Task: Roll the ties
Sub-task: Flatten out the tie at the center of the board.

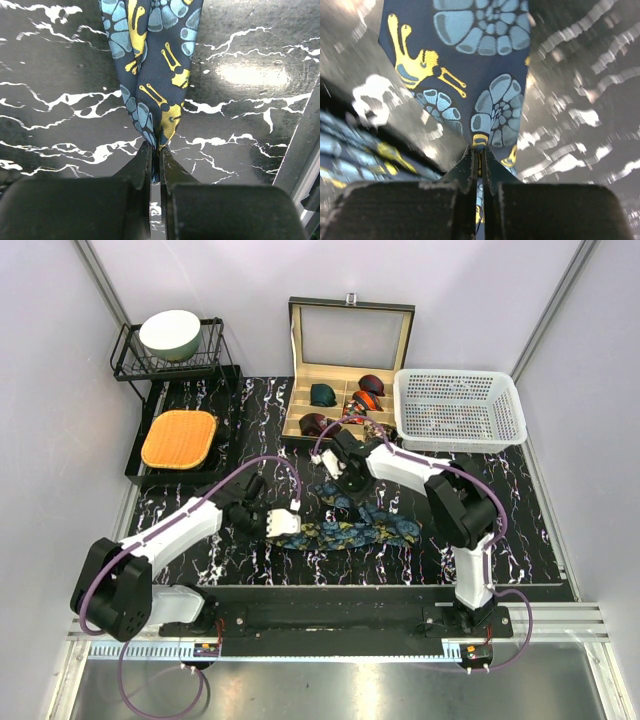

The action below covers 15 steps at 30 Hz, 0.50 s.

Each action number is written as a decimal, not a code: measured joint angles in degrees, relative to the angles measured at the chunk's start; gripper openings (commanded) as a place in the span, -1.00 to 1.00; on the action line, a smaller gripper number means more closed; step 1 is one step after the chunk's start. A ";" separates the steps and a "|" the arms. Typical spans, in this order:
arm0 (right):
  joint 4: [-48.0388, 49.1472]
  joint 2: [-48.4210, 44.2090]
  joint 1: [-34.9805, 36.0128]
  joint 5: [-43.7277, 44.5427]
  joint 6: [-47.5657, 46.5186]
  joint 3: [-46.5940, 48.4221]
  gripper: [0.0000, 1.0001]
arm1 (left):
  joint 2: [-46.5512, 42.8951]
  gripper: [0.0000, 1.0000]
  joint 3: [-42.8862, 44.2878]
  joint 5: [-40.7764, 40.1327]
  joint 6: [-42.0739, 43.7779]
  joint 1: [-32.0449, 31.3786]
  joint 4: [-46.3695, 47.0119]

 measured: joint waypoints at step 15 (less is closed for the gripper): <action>-12.09 -42.99 -33.33 -4.57 -22.49 -16.02 -1.00 | 2.43 -1.00 -3.23 -5.22 -7.04 5.29 5.11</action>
